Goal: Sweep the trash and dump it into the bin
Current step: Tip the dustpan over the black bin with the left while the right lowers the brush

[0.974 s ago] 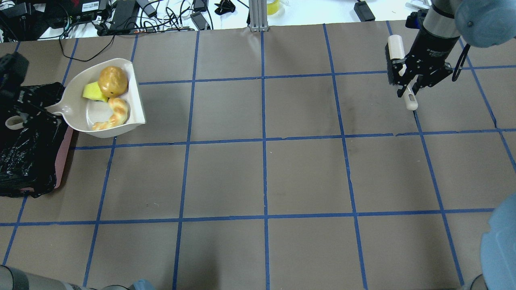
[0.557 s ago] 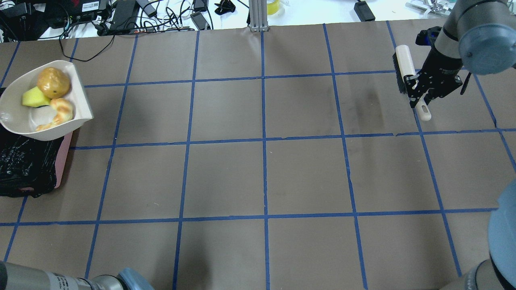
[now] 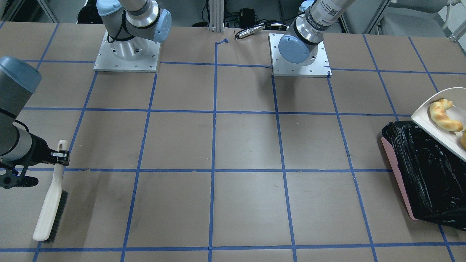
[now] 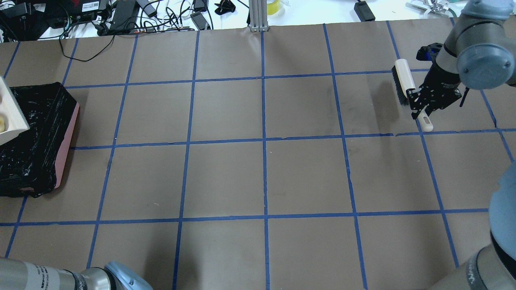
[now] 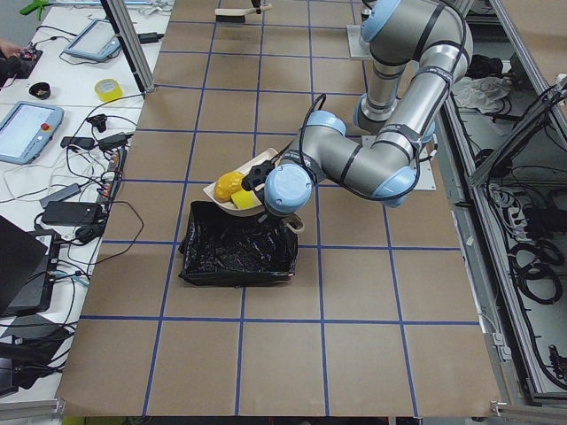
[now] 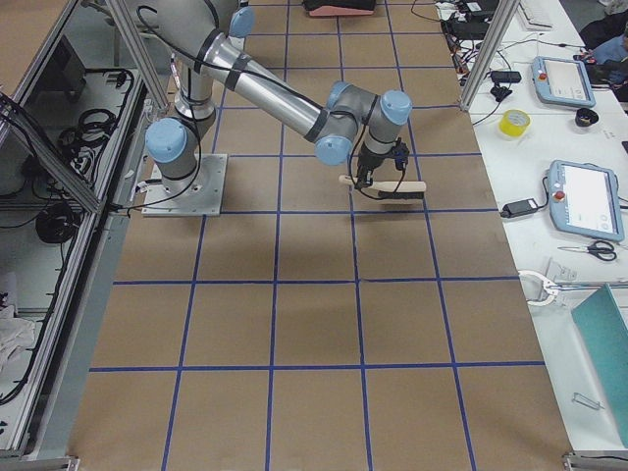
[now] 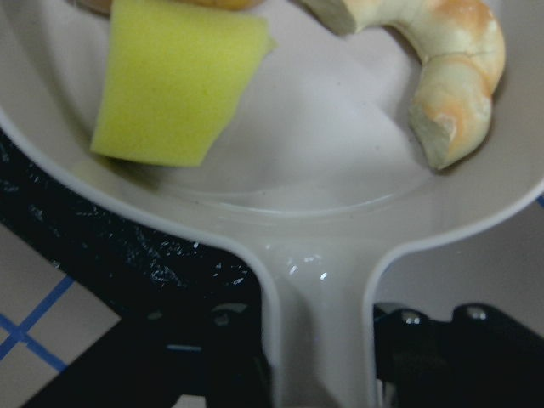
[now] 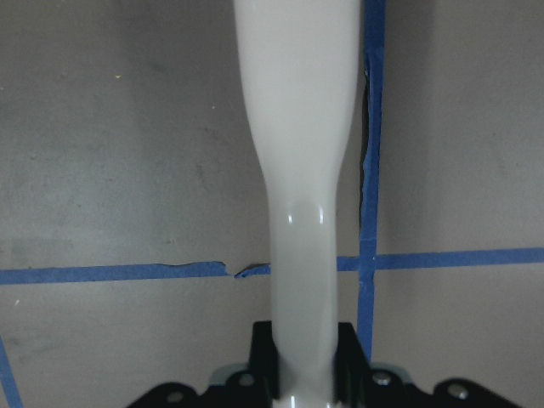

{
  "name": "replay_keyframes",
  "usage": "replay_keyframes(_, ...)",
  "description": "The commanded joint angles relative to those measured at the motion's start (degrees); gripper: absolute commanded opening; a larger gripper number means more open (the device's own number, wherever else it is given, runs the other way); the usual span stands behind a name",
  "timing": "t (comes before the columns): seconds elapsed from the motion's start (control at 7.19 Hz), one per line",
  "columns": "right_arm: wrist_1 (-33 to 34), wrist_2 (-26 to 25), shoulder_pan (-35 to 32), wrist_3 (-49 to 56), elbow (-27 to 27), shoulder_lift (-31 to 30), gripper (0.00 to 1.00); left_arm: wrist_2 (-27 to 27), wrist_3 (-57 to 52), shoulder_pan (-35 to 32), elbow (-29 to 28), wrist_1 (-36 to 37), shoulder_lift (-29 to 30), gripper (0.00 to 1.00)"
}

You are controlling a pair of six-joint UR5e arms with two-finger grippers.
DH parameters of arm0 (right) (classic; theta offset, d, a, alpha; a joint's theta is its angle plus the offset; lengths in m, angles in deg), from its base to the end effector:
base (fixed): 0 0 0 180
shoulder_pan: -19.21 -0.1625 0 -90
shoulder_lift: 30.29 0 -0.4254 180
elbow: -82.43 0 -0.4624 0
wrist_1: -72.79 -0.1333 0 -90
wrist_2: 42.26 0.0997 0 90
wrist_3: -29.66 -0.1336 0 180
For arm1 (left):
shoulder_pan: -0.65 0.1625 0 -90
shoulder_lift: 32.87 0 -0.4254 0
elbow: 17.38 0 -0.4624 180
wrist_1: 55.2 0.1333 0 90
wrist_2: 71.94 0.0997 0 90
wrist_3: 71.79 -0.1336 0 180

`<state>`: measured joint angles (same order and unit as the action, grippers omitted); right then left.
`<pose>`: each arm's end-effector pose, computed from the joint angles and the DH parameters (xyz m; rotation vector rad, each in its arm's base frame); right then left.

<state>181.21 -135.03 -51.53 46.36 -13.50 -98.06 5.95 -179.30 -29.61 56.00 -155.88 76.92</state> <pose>-0.0928 -0.6501 0.1897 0.0633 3.1222 0.2764 0.4985 -0.4776 0.3865 -1.1271 -2.6364 0.2636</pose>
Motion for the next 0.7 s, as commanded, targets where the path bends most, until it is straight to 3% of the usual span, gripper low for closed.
replay_keyframes(0.0, -0.1, -0.2, 0.1, 0.3, 0.0, 0.5, 0.0, 3.8, -0.7, 0.7, -2.7, 3.5, 3.3, 0.0)
replay_keyframes(0.56, 0.0, -0.4, 0.2, 3.1, 0.0, 0.8, 0.04, 13.2, -7.3, -2.3, -2.6, 11.8, 3.9, 0.0)
